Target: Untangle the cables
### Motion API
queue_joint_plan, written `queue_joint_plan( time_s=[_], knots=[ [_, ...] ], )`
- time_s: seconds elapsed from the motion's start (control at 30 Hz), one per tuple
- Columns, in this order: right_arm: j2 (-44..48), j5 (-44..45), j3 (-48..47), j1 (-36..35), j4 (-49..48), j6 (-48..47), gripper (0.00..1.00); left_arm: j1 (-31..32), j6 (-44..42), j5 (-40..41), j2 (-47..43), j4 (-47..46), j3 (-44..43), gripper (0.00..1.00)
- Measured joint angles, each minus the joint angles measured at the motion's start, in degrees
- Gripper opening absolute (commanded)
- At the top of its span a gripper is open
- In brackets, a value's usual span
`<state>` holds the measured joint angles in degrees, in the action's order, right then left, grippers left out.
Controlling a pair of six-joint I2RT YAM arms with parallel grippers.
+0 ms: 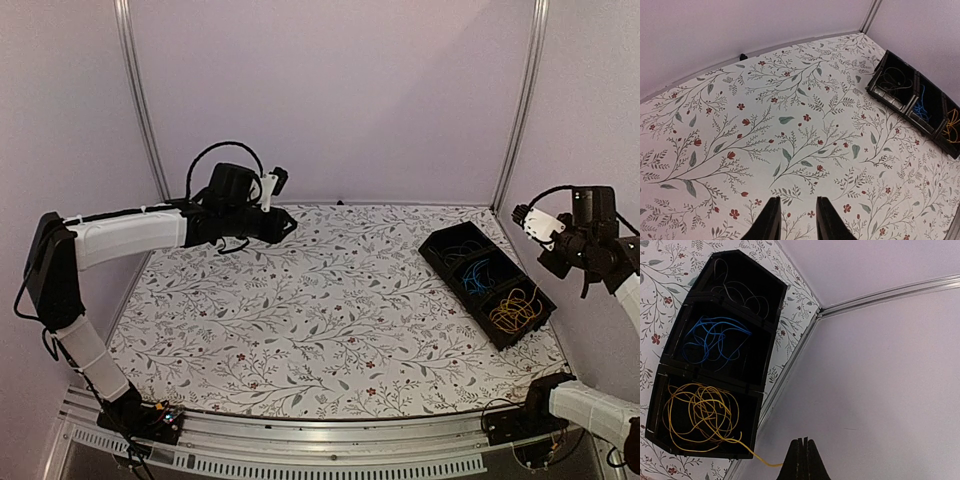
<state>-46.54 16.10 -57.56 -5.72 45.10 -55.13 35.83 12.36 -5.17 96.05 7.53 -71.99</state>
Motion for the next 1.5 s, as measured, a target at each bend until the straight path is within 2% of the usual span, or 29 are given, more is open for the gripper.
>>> queue_joint_plan(
  time_s=[0.27,0.47,0.83,0.9,0.97,1.03,1.27,1.5],
  knots=[
    [-3.87,-7.02,8.39,8.48,-3.78,0.26,0.0,0.0,0.35,-0.63,-0.46,0.07,0.55,0.26],
    [-10.6,-16.48,12.39,15.76,-5.29,1.53,0.0,0.0,0.33,-0.68,-1.92,-0.09,0.68,0.26],
    [-20.33,-25.86,15.63,17.49,-8.28,4.0,0.01,0.02,0.33,-0.66,-1.92,-0.28,0.7,0.26],
    [-21.51,-26.47,15.78,17.46,-8.39,4.0,0.07,0.02,0.33,-0.68,-1.92,-0.28,0.7,0.26],
    [-22.34,-27.1,16.04,17.49,-8.39,3.91,0.2,0.02,0.33,-0.68,-1.92,-0.28,0.7,0.26],
    [-22.75,-27.47,16.06,17.49,-8.28,3.54,0.27,0.02,0.33,-0.68,-1.92,-0.28,0.7,0.26],
    [-22.27,-28.48,14.16,17.49,-4.72,3.23,0.39,0.02,0.37,-0.74,-1.92,-0.28,0.72,0.26],
    [-20.48,-30.91,4.52,17.49,1.14,3.58,0.46,0.02,0.57,-0.87,-1.92,-0.24,0.7,0.26]
  ],
)
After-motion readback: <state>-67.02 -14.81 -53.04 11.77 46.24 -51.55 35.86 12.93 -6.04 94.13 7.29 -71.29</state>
